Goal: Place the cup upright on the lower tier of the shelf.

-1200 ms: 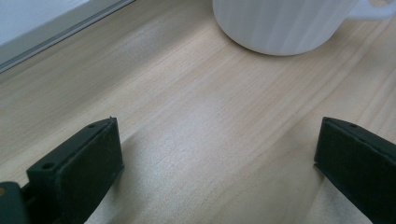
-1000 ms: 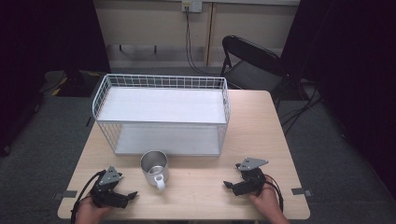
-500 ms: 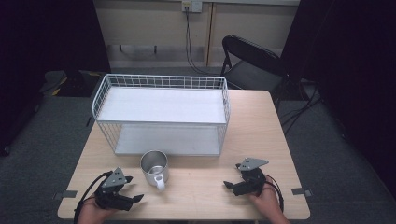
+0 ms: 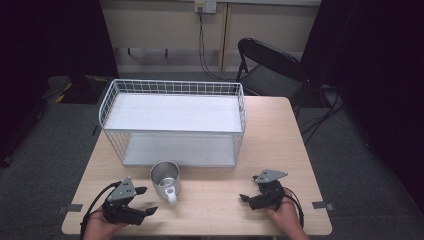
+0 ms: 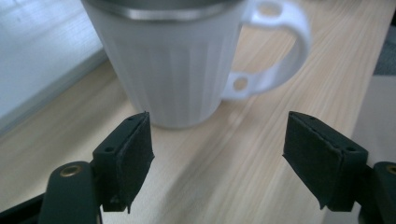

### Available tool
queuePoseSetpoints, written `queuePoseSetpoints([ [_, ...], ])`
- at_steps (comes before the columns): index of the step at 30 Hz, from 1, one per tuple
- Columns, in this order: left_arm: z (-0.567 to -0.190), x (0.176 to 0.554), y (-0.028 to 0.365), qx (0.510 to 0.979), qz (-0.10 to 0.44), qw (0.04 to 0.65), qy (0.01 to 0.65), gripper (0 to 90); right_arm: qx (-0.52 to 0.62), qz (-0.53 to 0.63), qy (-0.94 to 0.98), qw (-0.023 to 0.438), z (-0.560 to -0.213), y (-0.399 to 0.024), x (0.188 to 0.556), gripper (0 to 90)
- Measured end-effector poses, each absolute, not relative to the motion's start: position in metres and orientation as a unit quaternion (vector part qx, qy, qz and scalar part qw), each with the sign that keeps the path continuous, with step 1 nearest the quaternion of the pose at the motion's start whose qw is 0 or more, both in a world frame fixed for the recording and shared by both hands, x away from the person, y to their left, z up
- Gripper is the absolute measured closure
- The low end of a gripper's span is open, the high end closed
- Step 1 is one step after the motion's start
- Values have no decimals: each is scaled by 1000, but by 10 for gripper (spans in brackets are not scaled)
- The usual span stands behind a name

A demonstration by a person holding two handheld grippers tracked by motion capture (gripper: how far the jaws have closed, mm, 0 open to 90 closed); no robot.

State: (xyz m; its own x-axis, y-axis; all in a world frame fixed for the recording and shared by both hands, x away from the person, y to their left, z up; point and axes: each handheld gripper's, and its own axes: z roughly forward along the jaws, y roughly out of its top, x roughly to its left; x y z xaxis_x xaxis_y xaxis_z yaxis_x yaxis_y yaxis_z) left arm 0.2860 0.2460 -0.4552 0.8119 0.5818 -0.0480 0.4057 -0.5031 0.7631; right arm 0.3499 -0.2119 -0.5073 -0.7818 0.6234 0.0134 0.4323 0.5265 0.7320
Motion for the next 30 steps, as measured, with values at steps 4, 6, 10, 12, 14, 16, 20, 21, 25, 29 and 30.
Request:
queuePoseSetpoints([
  [4,-441,287,245,856,107,421,281,242,306,379,864,126,-507,-212,350,125],
  [6,-438,287,244,856,105,422,278,247,307,379,864,126,-507,-212,350,125],
  [10,-434,286,242,857,104,424,273,255,307,379,864,127,-507,-212,350,124],
  [12,-431,287,241,857,106,425,271,254,307,379,864,126,-507,-212,350,125],
  [14,-429,288,242,854,109,429,272,254,307,379,864,126,-507,-212,350,125],
  [16,-427,288,242,852,113,431,275,254,307,379,864,126,-507,-212,350,125],
  [20,-421,289,242,849,119,438,271,257,307,379,864,126,-507,-212,350,125],
  [21,-419,288,242,847,121,443,268,260,307,379,864,127,-507,-212,350,125],
  [25,-414,290,237,844,125,451,262,272,307,379,864,127,-507,-212,350,125],
  [29,-412,292,230,843,125,457,256,285,307,379,864,127,-507,-212,349,125],
  [30,-411,292,228,842,124,459,255,288,307,379,864,127,-507,-212,349,125],
])
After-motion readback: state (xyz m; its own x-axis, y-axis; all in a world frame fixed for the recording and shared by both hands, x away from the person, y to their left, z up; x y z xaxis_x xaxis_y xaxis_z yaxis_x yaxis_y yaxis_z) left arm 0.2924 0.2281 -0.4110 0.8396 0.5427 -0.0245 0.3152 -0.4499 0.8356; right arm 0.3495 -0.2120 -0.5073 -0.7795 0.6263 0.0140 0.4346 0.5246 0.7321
